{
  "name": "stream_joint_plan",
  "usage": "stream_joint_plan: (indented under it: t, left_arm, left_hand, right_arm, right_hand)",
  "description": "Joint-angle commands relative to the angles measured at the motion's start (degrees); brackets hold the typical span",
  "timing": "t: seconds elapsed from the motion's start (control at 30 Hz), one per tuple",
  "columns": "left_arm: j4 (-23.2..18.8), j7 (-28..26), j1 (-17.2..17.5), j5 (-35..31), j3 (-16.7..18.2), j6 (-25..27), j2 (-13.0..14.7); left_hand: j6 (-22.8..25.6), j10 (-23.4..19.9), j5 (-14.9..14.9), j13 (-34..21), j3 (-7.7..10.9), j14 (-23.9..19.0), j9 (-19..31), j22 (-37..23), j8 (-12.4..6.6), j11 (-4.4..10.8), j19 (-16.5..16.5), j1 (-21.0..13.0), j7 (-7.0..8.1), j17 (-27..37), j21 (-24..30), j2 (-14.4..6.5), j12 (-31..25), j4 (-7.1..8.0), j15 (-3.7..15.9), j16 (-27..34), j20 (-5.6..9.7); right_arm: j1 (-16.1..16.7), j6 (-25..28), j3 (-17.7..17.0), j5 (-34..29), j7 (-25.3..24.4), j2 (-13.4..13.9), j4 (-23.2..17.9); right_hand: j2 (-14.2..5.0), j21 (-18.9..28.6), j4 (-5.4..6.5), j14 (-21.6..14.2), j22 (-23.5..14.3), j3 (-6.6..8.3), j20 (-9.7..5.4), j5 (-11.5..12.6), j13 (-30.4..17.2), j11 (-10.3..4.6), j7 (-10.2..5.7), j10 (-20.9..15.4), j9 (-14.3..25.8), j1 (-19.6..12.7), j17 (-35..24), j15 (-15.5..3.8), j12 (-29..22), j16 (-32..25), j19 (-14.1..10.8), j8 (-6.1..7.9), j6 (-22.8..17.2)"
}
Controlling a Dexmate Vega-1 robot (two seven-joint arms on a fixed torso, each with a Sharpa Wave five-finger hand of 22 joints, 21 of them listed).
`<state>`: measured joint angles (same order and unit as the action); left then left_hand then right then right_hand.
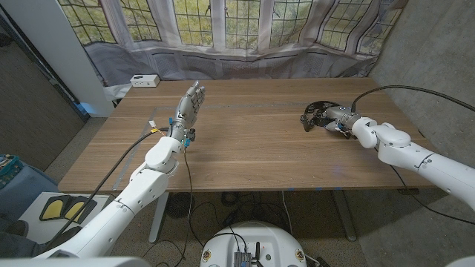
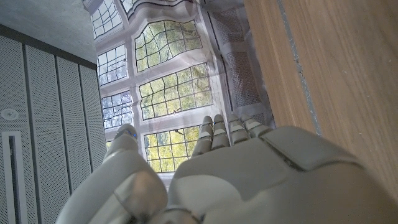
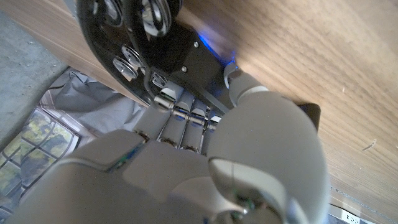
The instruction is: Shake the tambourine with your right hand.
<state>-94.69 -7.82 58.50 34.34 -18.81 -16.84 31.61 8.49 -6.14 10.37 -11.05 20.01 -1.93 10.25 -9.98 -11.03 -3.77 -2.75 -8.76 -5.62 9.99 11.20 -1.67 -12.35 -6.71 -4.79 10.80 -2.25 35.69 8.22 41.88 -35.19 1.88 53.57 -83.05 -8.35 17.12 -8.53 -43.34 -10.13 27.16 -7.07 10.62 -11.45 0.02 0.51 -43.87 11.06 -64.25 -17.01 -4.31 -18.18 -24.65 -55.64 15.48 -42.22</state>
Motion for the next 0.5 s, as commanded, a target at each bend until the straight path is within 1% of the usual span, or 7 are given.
stream_joint_plan:
  t: [0.03,0.07,0.1,0.23,0.37,0.4,0.5]
  left_arm:
    - [1.2,0.7,-0.8,0.3,-0.5,0.0,-0.5]
    - [1.4,0.8,-0.9,0.3,-0.6,0.0,-0.6]
    - [1.5,0.8,-0.9,0.4,-0.6,-0.1,-0.6]
    - [1.7,1.0,-1.1,0.4,-0.6,-0.1,-0.7]
    - [1.8,1.0,-1.2,0.5,-0.7,0.0,-0.7]
    - [1.8,1.0,-1.2,0.4,-0.7,0.1,-0.6]
    - [1.9,1.2,-1.3,0.6,-0.7,0.2,-0.6]
  left_hand:
    - [0.4,-0.2,-0.2,-0.2,0.06,0.0,0.2,-0.3,0.1,0.11,-0.3,-0.1,-0.03,0.3,0.0,-0.4,0.2,-0.32,0.26,-0.1,-0.05]
    - [0.5,-0.1,-0.2,-0.2,0.06,0.0,0.2,-0.3,0.1,0.12,-0.3,-0.1,-0.04,0.3,0.0,-0.4,0.2,-0.32,0.25,-0.1,-0.06]
    - [0.5,-0.1,-0.2,-0.2,0.06,0.1,0.2,-0.3,0.1,0.19,-0.3,-0.1,-0.01,0.3,0.0,-0.4,0.2,-0.32,0.3,-0.1,-0.07]
    - [0.5,0.0,-0.2,-0.2,0.06,0.0,0.2,-0.3,0.09,0.23,-0.3,-0.1,-0.04,0.3,0.0,-0.4,0.3,-0.33,0.24,-0.1,-0.11]
    - [0.5,0.0,-0.2,-0.2,0.06,0.0,0.2,-0.3,0.1,0.22,-0.3,-0.1,-0.02,0.3,0.0,-0.4,0.3,-0.33,0.21,-0.1,-0.11]
    - [0.5,0.0,-0.2,-0.2,0.06,0.0,0.2,-0.3,0.09,0.22,-0.3,-0.1,-0.01,0.3,0.0,-0.4,0.3,-0.33,0.21,-0.1,-0.09]
    - [0.5,0.0,-0.2,-0.2,0.06,0.0,0.2,-0.3,0.1,0.26,-0.4,-0.1,-0.01,0.3,0.0,-0.4,0.3,-0.33,0.21,-0.1,-0.1]
  right_arm:
    - [1.3,0.9,-0.5,-1.6,-4.6,0.3,-1.3]
    - [1.4,0.9,-0.6,-1.8,-4.8,0.3,-1.4]
    - [1.5,1.0,-0.6,-1.9,-5.1,0.3,-1.5]
    - [1.7,1.5,-0.8,-2.2,-5.5,0.4,-2.2]
    - [2.4,2.0,-1.5,-2.2,-6.5,0.6,-3.1]
    - [2.6,2.1,-1.7,-2.1,-6.7,0.7,-3.4]
    - [3.2,2.5,-2.4,-1.6,-7.5,0.9,-4.2]
  right_hand:
    - [-2.95,1.8,1.1,-3.7,-0.4,2.19,-0.68,0.3,0.0,-0.38,-2.52,-2.7,0.0,-2.5,-0.2,-4.92,-0.3,-0.8,-2.9,0.41,-5.7]
    - [-2.94,2.0,1.18,-4.5,-0.4,2.39,-0.69,0.3,0.0,-0.44,-2.5,-3.4,0.0,-2.6,-0.3,-5.06,-0.4,-1.1,-3.3,0.49,-6.3]
    - [-2.9,2.2,1.11,-5.2,-0.5,2.53,-0.68,0.3,0.0,-0.11,-2.54,-3.8,0.0,-2.8,-0.4,-5.17,-0.4,-1.3,-3.6,0.52,-6.7]
    - [-2.75,2.8,1.47,-6.9,-0.5,2.61,-0.64,0.1,0.0,0.14,-2.41,-5.6,0.1,-2.9,-0.9,-5.43,-0.6,-1.9,-4.4,0.49,-7.9]
    - [-2.78,3.1,1.62,-7.2,-0.5,2.68,-0.6,0.0,-0.1,0.09,-2.27,-6.1,0.1,-3.0,-1.1,-5.64,-0.6,-1.9,-4.9,0.46,-8.3]
    - [-2.77,3.1,1.67,-7.2,-0.5,2.67,-0.57,0.0,-0.1,0.35,-2.23,-6.2,0.1,-3.0,-1.1,-5.64,-0.6,-1.9,-4.9,0.42,-8.3]
    - [-2.73,3.1,1.77,-7.2,-0.5,2.71,-0.45,-0.1,-0.1,0.35,-2.21,-6.1,0.1,-2.9,-1.2,-5.58,-0.4,-1.8,-4.5,0.28,-8.3]
